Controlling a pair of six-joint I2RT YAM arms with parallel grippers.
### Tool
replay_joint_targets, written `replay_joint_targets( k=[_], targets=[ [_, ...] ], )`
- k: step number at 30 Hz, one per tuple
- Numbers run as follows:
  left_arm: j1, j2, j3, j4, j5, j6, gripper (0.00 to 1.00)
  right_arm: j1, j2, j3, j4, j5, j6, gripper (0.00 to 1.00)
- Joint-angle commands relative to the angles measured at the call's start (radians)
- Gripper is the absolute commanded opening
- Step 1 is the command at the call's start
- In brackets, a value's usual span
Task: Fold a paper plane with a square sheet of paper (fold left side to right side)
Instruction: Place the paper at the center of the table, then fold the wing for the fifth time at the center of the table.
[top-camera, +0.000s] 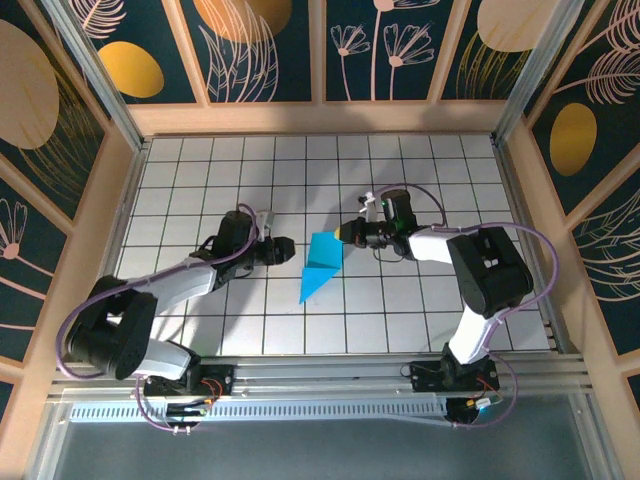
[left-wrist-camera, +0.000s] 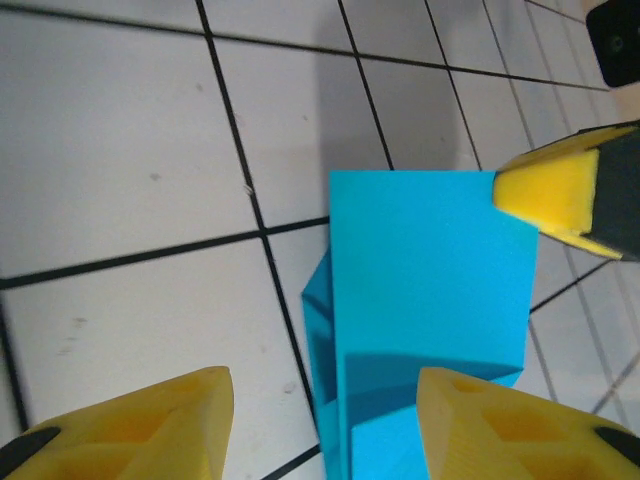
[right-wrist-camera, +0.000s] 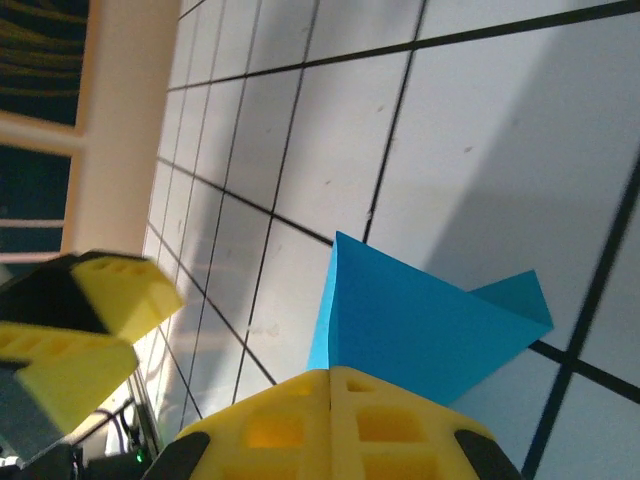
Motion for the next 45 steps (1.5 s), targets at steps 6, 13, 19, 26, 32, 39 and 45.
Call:
replay_joint_targets(
  k=[6,13,19,26,32,39,45],
  targets=[
    [-0.267,-0.042,0.158,-0.310,-0.322,0.162,0.50,-0.032,0.020,0.097,-0.228,0.072,0.132,0.00],
    [-0.521,0.152,0.333,-0.466,-0.543,0.167,0.50,-0.033,0.026,0.111,-0.267,0.098,0.169,0.00],
    [-0.608,0.307,0.455,-0.555,-0.687,0.170,0.52,-0.032,0.035,0.111,-0.257,0.092,0.179,0.00],
    [-0.624,0.431,0.525,-0.609,-0.805,0.181,0.53,-0.033,0.042,0.111,-0.242,0.083,0.187,0.00],
    [-0.624,0.472,0.539,-0.610,-0.850,0.192,0.54,-0.033,0.043,0.104,-0.239,0.084,0.188,0.00],
    [-0.624,0.504,0.542,-0.601,-0.875,0.191,0.40,-0.033,0.048,0.099,-0.240,0.090,0.187,0.00],
    [-0.624,0.496,0.527,-0.578,-0.856,0.194,0.28,-0.033,0.055,0.099,-0.241,0.092,0.183,0.00]
  ],
)
